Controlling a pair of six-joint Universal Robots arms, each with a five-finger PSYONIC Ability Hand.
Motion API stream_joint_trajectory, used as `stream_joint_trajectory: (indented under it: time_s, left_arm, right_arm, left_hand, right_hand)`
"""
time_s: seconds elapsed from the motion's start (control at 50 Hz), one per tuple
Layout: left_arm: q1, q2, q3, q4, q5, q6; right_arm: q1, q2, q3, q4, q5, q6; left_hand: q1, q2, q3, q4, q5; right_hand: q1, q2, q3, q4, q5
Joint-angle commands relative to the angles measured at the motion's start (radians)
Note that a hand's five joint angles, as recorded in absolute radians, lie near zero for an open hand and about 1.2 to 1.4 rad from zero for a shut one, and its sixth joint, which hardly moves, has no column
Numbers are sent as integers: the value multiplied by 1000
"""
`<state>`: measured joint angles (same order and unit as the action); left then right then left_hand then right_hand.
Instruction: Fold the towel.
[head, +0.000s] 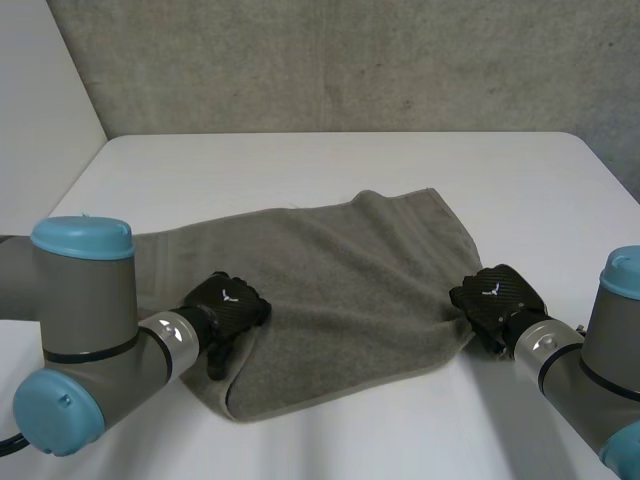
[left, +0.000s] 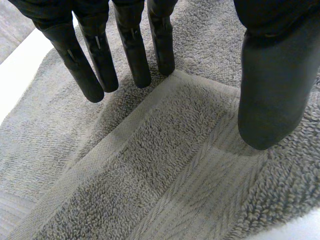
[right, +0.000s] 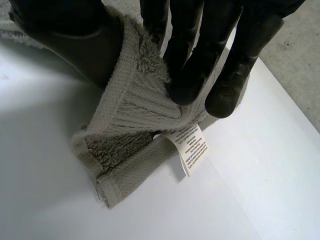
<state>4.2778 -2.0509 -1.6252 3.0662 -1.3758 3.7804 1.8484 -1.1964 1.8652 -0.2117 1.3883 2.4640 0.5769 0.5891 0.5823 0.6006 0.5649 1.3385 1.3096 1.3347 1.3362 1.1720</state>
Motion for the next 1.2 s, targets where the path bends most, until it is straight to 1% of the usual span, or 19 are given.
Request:
stream_joint_trajectory:
  time_s: [0.02,0.16,0.18,0.2,0.24,0.26,0.3,0.5,0.62,0.74,0.88,0.9,0.94,1.08,1.1,1.12,1.16,1.18,1.2]
  left_arm:
    - [2,-5,8,0,-2,-1]
    - [2,-14,4,-3,-3,-1]
    - [2,-12,1,-3,-5,-1]
    - [2,-12,1,-3,-5,-1]
    - [2,0,-7,-3,-5,-2]
    - [2,0,-7,-3,-5,-2]
    - [7,11,-13,-4,-5,-2]
    - [13,86,-64,-14,-9,-4]
    - [20,136,-114,-14,-8,-4]
    - [46,179,-160,-15,-8,-4]
    - [160,285,-272,-1,0,-2]
    - [160,285,-272,-1,0,-2]
    - [221,339,-339,17,12,-7]
    - [267,451,-476,95,29,-10]
    - [269,477,-508,118,32,-10]
    - [269,477,-509,118,32,-10]
    - [272,540,-559,166,35,-7]
    - [272,540,-559,166,35,-7]
    - [273,575,-579,190,35,-8]
  right_arm:
    - [0,4,-1,0,0,0]
    - [0,6,-1,0,0,-2]
    - [0,6,-3,0,0,0]
    - [0,6,-3,0,0,0]
    - [0,6,-3,0,0,-2]
    - [0,8,-3,0,0,0]
    - [0,8,-3,0,0,-2]
    - [0,9,-3,0,0,-2]
    - [2,9,-1,1,0,-2]
    - [2,8,-1,3,0,-2]
    - [3,-2,2,8,0,0]
    - [3,-6,5,9,0,0]
    - [5,-11,8,9,1,0]
    - [34,-12,11,9,3,0]
    - [38,-12,11,9,3,0]
    - [40,-11,12,9,3,0]
    - [41,-9,12,9,3,0]
    - [41,-9,12,9,3,0]
    - [41,-8,12,9,3,0]
  left_hand:
    - [-90,-103,-96,-114,-253]
    - [-26,-38,-31,-49,-188]
    - [82,70,76,58,-81]
    - [83,71,77,59,-80]
    - [361,348,355,337,198]
    - [362,350,356,338,199]
    - [479,467,473,455,316]
    - [614,602,609,590,452]
    - [819,807,814,795,656]
    - [819,807,814,796,657]
    - [819,807,814,796,657]
    - [819,807,814,796,657]
    - [819,807,814,796,657]
    - [819,807,814,796,657]
    - [634,622,628,610,471]
    - [632,620,626,608,469]
    - [200,187,194,176,37]
    - [197,185,192,174,35]
    - [-24,-36,-29,-47,-186]
  right_hand:
    - [58,87,62,60,50]
    - [58,87,62,60,50]
    - [58,87,62,60,50]
    - [58,87,62,60,50]
    - [58,87,62,60,50]
    - [58,87,62,60,50]
    - [58,87,62,60,50]
    - [58,87,62,60,50]
    - [58,87,62,60,50]
    - [58,87,62,60,50]
    - [58,87,62,60,50]
    - [58,87,62,60,50]
    - [58,87,62,60,50]
    - [58,87,62,60,50]
    - [58,87,62,60,50]
    - [58,87,62,60,50]
    - [58,87,62,60,50]
    - [58,87,62,60,50]
    - [58,87,62,60,50]
